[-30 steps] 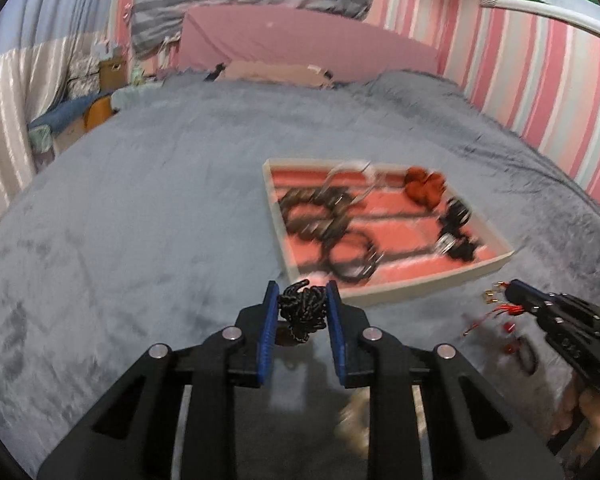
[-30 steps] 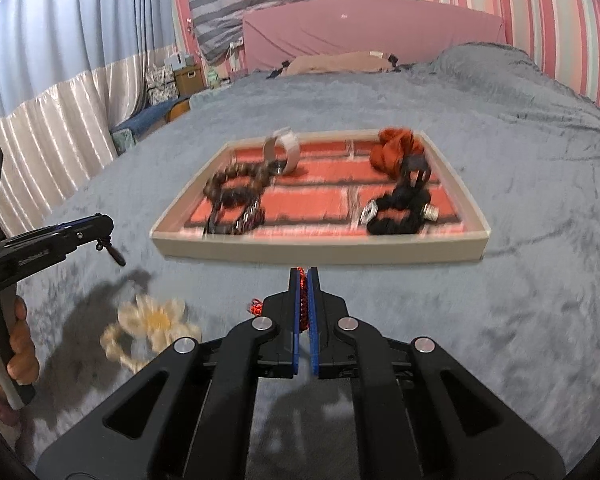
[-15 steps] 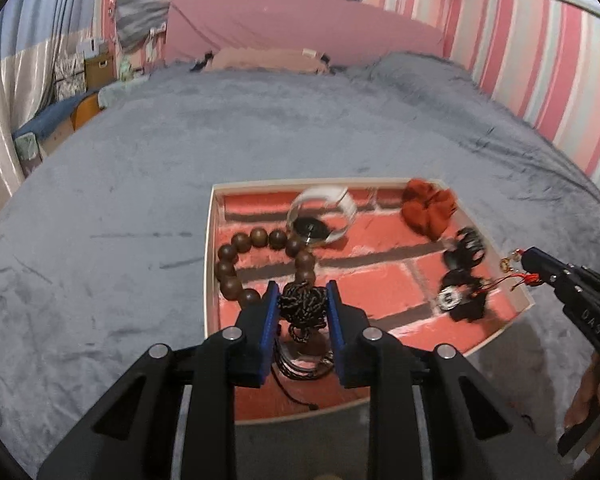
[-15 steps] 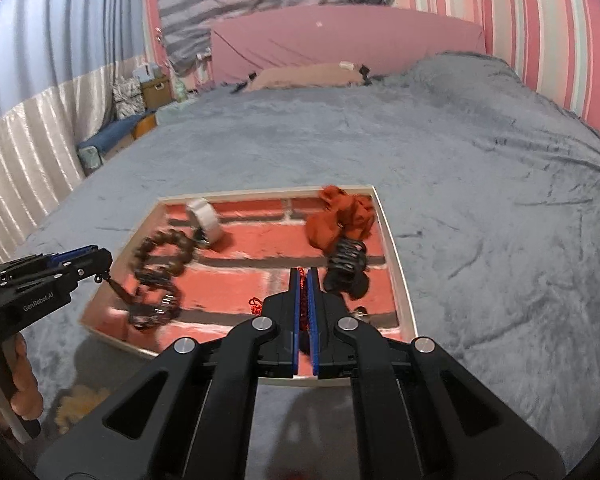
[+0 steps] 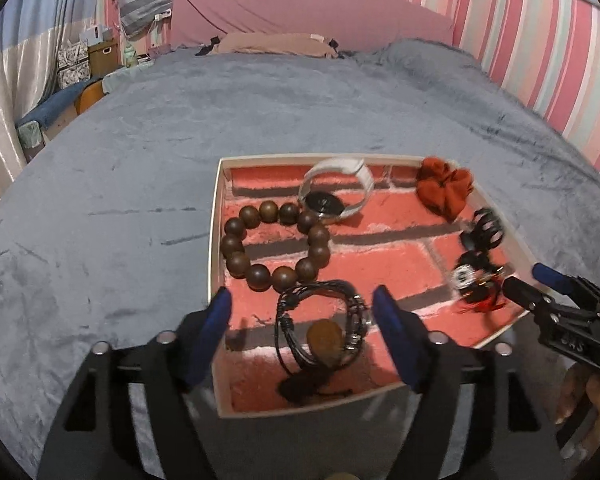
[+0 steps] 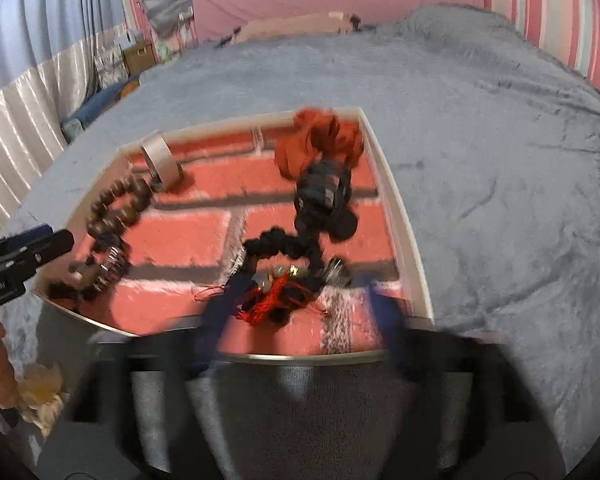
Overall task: Organize jewelry
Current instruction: 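Withdraw both grippers toward the cream scrunchie and red-bead hair tie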
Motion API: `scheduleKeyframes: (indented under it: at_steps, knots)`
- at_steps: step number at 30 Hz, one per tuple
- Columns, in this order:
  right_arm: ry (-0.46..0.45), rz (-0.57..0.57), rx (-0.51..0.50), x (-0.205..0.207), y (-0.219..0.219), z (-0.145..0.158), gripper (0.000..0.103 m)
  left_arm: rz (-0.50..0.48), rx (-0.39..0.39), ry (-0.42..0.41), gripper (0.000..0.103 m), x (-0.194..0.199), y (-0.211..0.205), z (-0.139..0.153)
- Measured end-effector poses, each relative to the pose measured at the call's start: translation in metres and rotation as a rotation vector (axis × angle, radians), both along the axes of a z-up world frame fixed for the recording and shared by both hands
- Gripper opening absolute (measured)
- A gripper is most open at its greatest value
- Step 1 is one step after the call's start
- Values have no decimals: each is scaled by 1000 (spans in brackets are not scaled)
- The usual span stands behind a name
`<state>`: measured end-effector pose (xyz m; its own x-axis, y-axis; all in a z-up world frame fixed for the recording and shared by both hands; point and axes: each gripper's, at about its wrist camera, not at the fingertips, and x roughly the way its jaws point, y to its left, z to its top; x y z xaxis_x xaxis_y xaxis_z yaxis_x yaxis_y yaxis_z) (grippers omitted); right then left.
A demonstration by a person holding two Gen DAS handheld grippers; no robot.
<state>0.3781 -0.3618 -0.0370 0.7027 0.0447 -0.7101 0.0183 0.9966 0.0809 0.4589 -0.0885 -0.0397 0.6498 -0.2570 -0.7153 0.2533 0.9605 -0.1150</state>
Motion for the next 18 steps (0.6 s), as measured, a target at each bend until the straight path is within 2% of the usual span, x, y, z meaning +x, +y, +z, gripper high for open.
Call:
scheduleKeyframes:
  at_steps: [2, 7, 9, 14, 18]
  knots:
    - [-32, -21, 0, -9, -3, 14, 99, 17, -20, -24, 87, -10, 6, 13]
    - [-41, -58, -19, -37, -8, 29, 99, 51, -60, -74, 95, -40, 24, 39]
    - [-42, -62, -28, -51, -9, 30, 99, 65, -59, -90, 96, -53, 31, 44]
    - [-48, -64, -78, -87, -7, 30, 99, 106, 17, -162, 96, -95, 49, 48]
    - [-44, -100, -154, -108, -4, 26, 99, 92, -1, -159, 96, -119, 58, 40]
